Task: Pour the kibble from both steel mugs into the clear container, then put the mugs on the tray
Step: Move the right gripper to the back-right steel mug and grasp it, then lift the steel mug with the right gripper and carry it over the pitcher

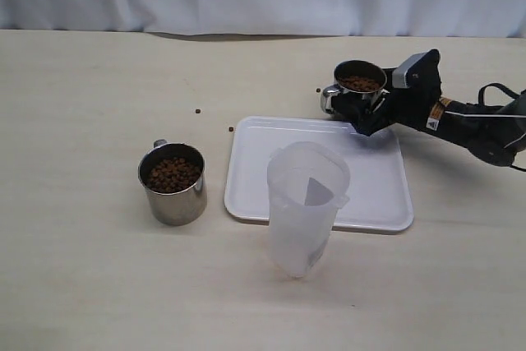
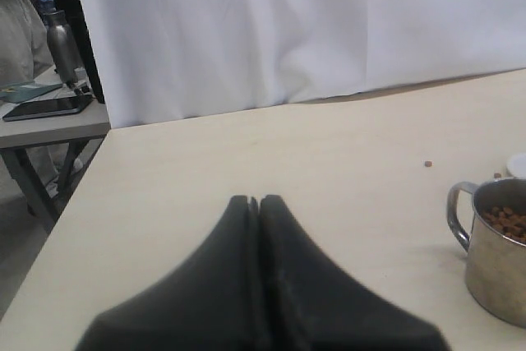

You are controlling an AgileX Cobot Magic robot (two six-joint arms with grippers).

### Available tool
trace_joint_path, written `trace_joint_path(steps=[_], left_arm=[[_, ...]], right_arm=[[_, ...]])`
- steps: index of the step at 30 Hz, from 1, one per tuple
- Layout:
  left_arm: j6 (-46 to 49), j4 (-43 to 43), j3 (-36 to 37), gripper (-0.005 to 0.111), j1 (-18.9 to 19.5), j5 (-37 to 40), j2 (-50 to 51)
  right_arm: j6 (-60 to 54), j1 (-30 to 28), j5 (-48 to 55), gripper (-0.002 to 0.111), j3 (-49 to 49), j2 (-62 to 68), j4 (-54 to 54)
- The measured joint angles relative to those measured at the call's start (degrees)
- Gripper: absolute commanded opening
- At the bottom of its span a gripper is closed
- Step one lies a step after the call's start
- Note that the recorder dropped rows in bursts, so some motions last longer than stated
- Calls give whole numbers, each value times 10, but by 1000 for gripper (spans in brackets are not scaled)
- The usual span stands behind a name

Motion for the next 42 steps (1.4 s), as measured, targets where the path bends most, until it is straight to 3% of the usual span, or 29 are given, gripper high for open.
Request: trace_joint_path(steps=[8, 11, 13, 14, 15, 19, 23, 26, 35, 42], left_arm=[[0, 0, 0, 0, 0, 0, 0], [0, 0, 0, 0, 0, 0, 0], [0, 0, 0, 0, 0, 0, 0], [0, 0, 0, 0, 0, 0, 0], [0, 0, 0, 0, 0, 0, 0], [0, 0, 0, 0, 0, 0, 0], [0, 0, 0, 0, 0, 0, 0], [0, 0, 0, 0, 0, 0, 0], [0, 0, 0, 0, 0, 0, 0], [0, 0, 0, 0, 0, 0, 0]], right_arm=[[0, 1, 0, 102, 0, 6, 38], [0, 1, -1, 93, 0, 7, 38], [0, 1, -1, 72, 0, 7, 38], [0, 1, -1, 49, 0, 7, 38], [0, 1, -1, 38, 0, 7, 38], [0, 1, -1, 5, 0, 7, 38], [7, 0, -21, 5, 1, 10, 34], [57, -18, -57, 5, 2, 0, -41], [366, -86, -64, 5, 3, -102, -149], [418, -76, -64, 5, 11, -143, -173]])
